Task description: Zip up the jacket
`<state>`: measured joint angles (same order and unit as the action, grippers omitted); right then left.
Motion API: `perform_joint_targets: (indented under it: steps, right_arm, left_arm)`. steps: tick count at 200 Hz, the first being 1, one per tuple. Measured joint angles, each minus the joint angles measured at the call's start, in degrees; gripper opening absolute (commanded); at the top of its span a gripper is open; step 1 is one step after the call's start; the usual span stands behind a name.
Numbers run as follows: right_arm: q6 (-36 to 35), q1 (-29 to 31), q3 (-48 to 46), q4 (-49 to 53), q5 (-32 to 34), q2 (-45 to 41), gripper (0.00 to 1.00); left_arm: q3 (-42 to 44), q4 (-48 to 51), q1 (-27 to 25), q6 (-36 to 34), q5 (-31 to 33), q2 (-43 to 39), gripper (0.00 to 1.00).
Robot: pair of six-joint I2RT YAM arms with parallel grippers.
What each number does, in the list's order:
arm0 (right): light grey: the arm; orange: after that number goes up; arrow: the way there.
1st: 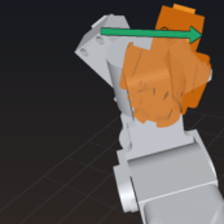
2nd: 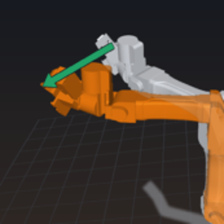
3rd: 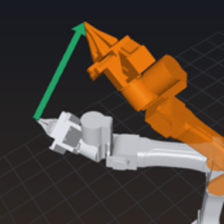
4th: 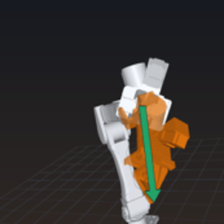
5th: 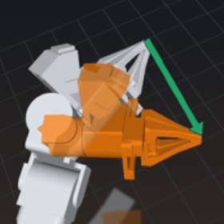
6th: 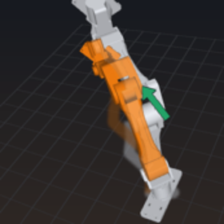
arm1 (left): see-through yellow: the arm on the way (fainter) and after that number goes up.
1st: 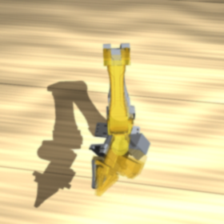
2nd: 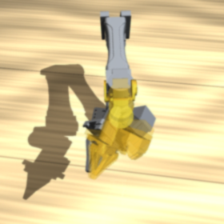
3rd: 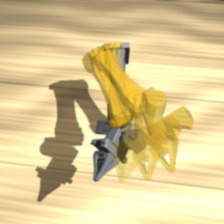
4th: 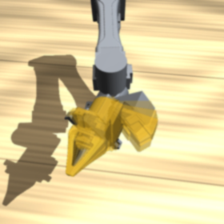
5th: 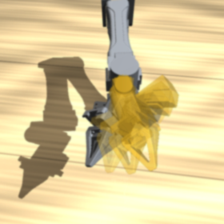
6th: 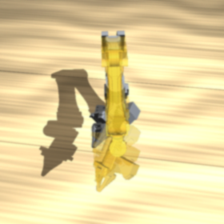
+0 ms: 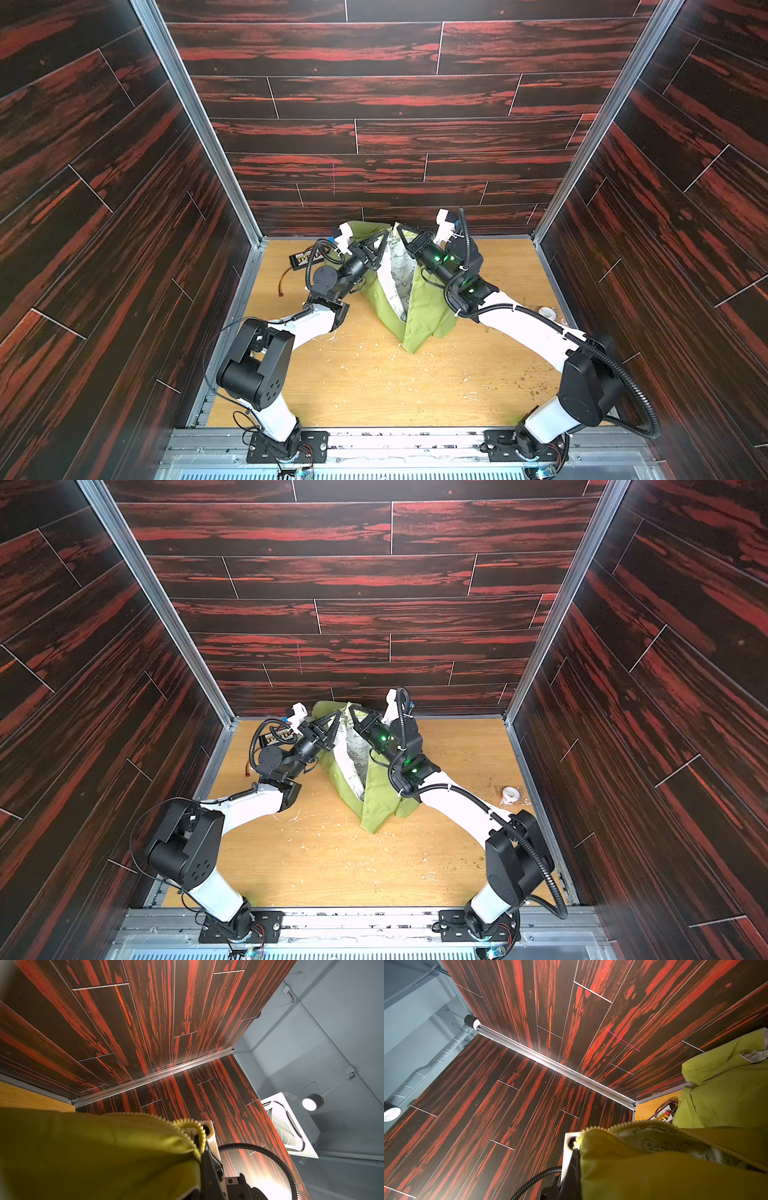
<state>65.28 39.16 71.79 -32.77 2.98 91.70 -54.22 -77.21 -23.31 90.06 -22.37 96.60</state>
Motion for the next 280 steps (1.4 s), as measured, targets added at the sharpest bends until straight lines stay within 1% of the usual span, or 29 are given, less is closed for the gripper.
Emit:
perform_joint_targets:
  steps: [97,167,234,280]
  right_arm:
    - [-2.0,0.1,-2.0,0.7,-1.9,-0.4,0.0]
    - [-4.1,0.1,-2.4,0.5,-3.5,-1.0,0.0]
    - [-6.3,0.2,-5.8,0.4,-3.3,-4.1,0.0]
    - [-7.3,0.5,-7.4,0.6,-1.8,-4.6,0.0]
  left_arm:
    - [0.0,0.0,0.5,0.7,-0.7,0.0,0.0]
    - [0.0,-0.4,0.8,3.5,-1.2,0.0,0.0]
    - [-0.3,-0.6,0.6,7.1,-4.0,1.2,0.0]
    - [-1.6,-0.8,0.6,8.4,-5.3,2.8,0.0]
